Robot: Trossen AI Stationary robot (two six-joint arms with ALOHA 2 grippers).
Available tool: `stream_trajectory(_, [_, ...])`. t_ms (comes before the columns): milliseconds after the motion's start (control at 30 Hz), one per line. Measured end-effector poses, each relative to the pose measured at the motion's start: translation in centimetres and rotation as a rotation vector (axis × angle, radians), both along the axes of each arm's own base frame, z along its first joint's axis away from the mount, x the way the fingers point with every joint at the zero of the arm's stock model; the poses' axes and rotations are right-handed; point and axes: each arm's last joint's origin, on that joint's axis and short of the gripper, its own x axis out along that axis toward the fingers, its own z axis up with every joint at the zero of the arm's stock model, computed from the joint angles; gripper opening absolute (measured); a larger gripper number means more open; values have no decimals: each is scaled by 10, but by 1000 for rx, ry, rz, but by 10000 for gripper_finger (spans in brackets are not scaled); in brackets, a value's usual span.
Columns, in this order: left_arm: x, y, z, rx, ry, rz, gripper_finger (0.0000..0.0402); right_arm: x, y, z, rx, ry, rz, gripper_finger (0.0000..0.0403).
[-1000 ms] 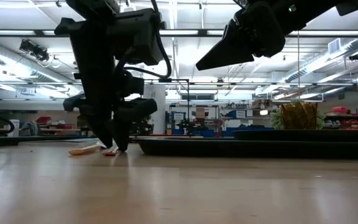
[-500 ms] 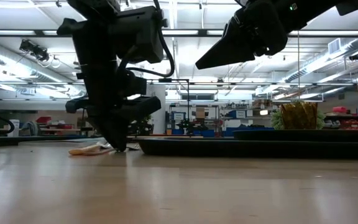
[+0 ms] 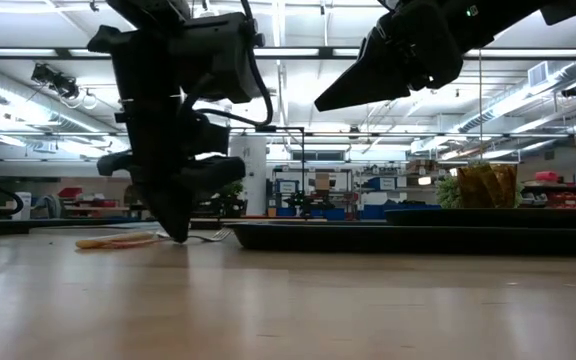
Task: Pick and place plate/cup/fork/spoon on tray
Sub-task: Put the orange fork to the left side of the black plate on the black tray
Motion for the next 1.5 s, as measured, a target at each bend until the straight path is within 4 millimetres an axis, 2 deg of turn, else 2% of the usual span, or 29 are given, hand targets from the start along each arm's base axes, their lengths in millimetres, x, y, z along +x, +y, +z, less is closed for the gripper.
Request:
stream_trajectory(333, [1,6,18,8,-59,22,19,0,0,1,4,-6,2,119])
stream_trajectory(633, [26,15,53,121,-177,-14,22,1,1,2,-7,-22,8,119])
stream_trajectory(733, [35,23,56,124,-238,-32,21,-1,1,2,-86,-4,-20,119])
stream_trajectory(800, [40,28,58,101,-277,-40,20,-5,3,2,-197,12,-75,119])
stream_trajectory(900, [43,34,59,84,-296,-44,20,-11,4,7,-354,12,-193,119])
stream_trajectory(1100, [48,36,60,52,-364,5,22,-20,-2,9,-514,-19,-504,119])
stream_trajectory(1300, [66,32,51,-8,-485,-13,19,-35,-3,-8,-563,-39,-589,119])
stream_trajectory(1500, [79,23,30,-30,-533,0,19,-47,15,-7,-606,-83,-591,119])
